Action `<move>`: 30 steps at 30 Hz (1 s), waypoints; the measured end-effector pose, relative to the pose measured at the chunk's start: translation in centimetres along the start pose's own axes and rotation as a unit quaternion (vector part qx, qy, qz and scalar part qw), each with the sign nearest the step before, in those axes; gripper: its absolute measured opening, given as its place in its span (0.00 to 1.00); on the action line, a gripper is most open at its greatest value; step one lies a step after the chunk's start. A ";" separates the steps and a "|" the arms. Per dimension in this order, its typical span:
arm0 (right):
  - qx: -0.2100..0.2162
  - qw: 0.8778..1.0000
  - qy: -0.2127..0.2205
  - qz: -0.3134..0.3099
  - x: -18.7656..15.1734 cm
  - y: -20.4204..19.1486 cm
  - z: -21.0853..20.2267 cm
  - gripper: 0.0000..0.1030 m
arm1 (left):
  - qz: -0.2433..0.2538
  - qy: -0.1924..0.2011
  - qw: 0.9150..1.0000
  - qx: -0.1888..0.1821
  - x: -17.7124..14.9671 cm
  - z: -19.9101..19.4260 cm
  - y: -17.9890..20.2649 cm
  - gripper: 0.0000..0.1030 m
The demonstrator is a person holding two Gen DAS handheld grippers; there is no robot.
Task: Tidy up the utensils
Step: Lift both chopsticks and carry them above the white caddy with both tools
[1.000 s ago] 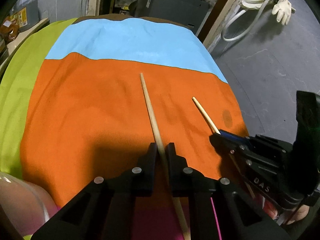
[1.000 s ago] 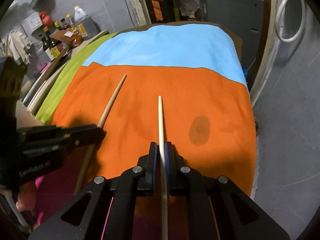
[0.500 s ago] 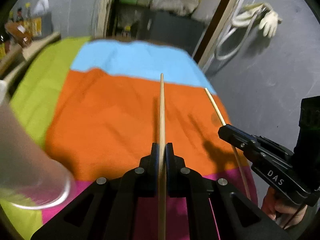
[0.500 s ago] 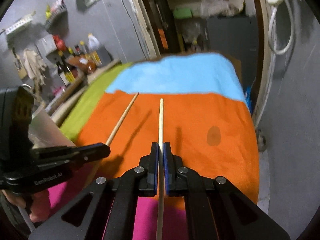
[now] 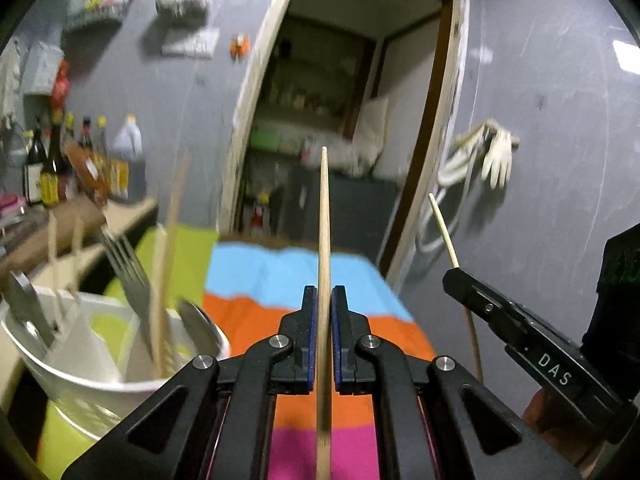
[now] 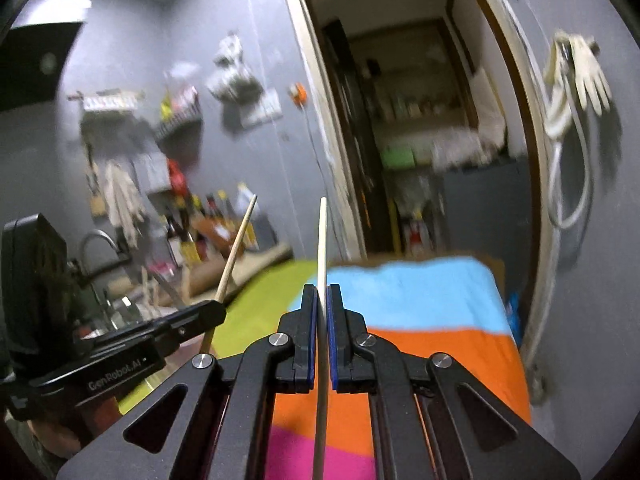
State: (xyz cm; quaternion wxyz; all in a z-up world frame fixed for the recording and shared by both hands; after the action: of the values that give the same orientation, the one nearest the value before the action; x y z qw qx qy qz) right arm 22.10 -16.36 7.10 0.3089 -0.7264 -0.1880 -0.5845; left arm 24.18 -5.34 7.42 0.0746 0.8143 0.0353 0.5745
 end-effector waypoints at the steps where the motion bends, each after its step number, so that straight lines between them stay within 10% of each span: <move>1: 0.008 1.000 0.017 -0.003 0.5 -0.8 0.0 0.03 | 0.000 0.016 1.000 0.006 0.6 -0.8 -0.5 0.04; 30: 0.112 0.981 0.155 0.024 3.6 -9.3 10.3 0.03 | -0.100 0.079 0.989 0.076 7.5 -2.7 -19.0 0.04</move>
State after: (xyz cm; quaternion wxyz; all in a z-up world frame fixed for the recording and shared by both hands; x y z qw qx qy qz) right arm 24.63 -2.93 11.41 0.4271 -0.5922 -0.1848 -0.6578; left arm 24.76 14.66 12.23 0.0666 0.7619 0.1661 0.6225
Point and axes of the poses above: each gripper's, at about its wrist camera, not at the fingertips, and z roughly the way its jaws point, y to its right, x to its top, the point moved 6 cm from there along z, roughly the way its jaws point, and after that the axes turned 12 degrees about x, right-handed, at the moved point
